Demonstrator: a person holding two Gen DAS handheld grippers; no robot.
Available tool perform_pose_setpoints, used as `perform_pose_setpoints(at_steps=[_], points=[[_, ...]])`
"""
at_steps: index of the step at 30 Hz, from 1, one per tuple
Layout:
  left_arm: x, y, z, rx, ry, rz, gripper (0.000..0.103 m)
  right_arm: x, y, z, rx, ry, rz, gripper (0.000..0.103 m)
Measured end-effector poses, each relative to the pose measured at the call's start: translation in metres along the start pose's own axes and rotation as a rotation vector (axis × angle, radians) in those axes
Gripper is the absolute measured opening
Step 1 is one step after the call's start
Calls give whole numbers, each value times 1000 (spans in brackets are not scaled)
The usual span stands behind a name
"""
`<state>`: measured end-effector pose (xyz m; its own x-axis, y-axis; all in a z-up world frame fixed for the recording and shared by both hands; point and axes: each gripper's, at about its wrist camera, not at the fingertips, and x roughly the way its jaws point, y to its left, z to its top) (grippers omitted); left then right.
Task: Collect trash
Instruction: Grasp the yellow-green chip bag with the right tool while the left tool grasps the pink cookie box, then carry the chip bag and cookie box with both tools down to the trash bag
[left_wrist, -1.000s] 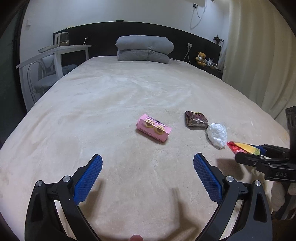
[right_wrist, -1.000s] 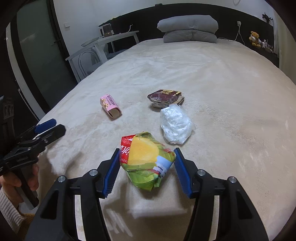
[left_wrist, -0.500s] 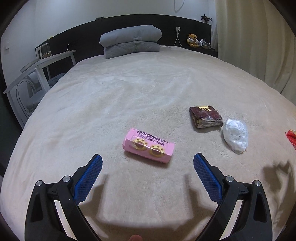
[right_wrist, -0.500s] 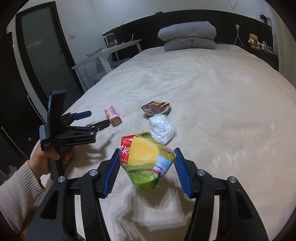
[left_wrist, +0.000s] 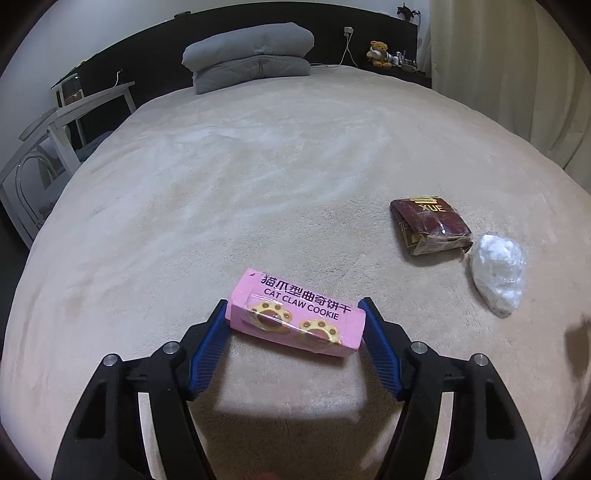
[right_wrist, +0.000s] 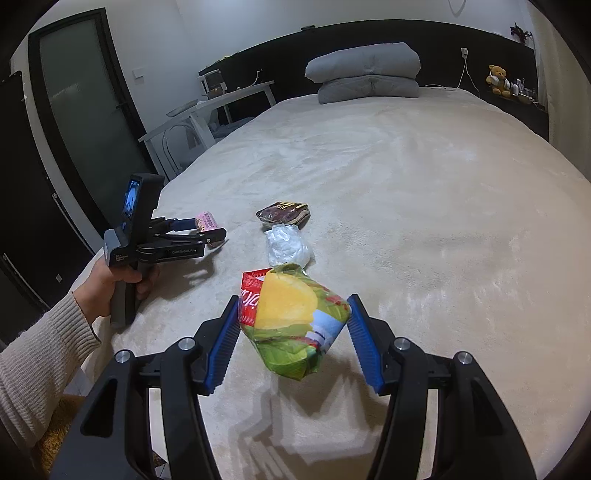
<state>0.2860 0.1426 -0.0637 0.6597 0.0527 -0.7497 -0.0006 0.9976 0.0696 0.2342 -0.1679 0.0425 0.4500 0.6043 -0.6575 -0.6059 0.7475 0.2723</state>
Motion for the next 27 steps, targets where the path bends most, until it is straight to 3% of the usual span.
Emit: perform_pose_setpoints(at_steps=[15, 27], points=[[-34, -17, -8, 14, -62, 5, 67, -5, -2, -7, -4, -8, -17, 57], [-113, -40, -25, -38, -167, -42, 67, -19, -3, -18, 7, -48, -34, 57]])
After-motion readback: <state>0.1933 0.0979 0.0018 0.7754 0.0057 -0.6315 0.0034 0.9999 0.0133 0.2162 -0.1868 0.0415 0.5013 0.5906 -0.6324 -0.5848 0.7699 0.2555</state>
